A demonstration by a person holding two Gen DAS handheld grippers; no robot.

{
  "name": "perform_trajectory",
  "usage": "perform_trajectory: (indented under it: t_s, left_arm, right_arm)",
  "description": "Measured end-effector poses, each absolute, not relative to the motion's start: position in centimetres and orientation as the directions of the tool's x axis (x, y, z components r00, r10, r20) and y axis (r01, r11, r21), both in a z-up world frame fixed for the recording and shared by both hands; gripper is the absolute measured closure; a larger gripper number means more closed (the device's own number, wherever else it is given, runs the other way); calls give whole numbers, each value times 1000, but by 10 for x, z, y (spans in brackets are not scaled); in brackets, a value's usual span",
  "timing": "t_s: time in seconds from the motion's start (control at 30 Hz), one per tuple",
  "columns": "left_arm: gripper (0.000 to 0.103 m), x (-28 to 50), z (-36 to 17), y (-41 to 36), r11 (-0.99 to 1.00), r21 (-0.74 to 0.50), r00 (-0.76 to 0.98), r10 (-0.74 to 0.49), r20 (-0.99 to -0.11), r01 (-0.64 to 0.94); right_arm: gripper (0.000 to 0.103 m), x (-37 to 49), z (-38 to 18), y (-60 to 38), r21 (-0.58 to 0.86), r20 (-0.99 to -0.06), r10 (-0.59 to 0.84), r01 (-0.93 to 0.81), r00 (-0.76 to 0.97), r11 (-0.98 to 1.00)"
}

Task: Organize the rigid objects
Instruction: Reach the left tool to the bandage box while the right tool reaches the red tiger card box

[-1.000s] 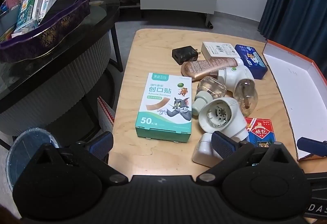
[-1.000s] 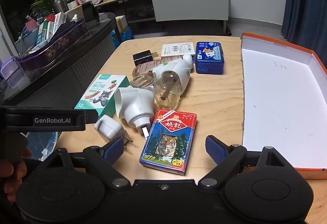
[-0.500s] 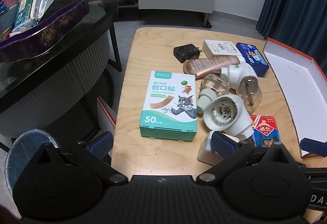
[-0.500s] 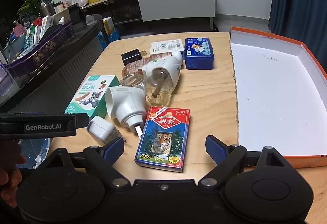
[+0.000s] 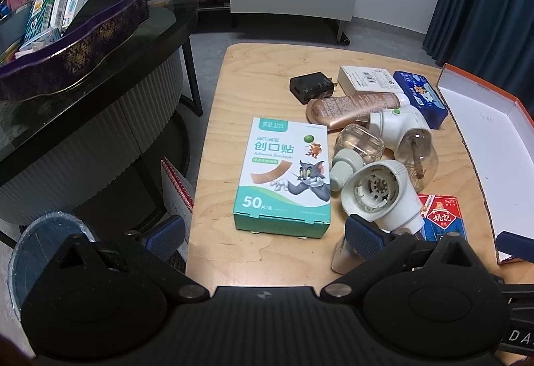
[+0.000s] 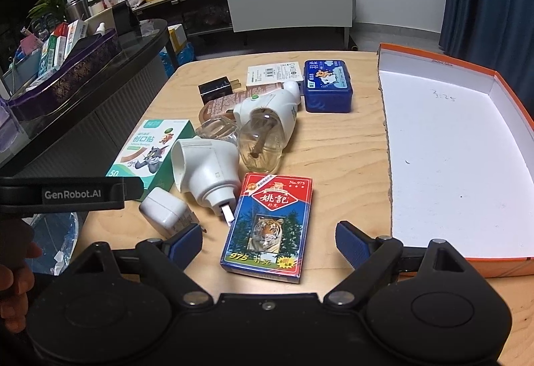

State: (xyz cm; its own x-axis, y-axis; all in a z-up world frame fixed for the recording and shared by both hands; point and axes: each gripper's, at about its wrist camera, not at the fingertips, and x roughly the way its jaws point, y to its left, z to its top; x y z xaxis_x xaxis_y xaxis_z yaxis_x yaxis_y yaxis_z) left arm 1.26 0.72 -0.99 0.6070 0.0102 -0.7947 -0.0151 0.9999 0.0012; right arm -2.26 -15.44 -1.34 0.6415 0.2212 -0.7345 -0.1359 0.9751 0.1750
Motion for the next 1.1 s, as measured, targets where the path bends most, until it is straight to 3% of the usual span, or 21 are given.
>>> perform_trajectory:
  t_s: [1.1]
  left_arm:
    - [3,64,-44,8,998,25,585,-9,-811,50]
  right_arm:
    - [1,-5,-32,-159,196,-753,234,-130,615,972]
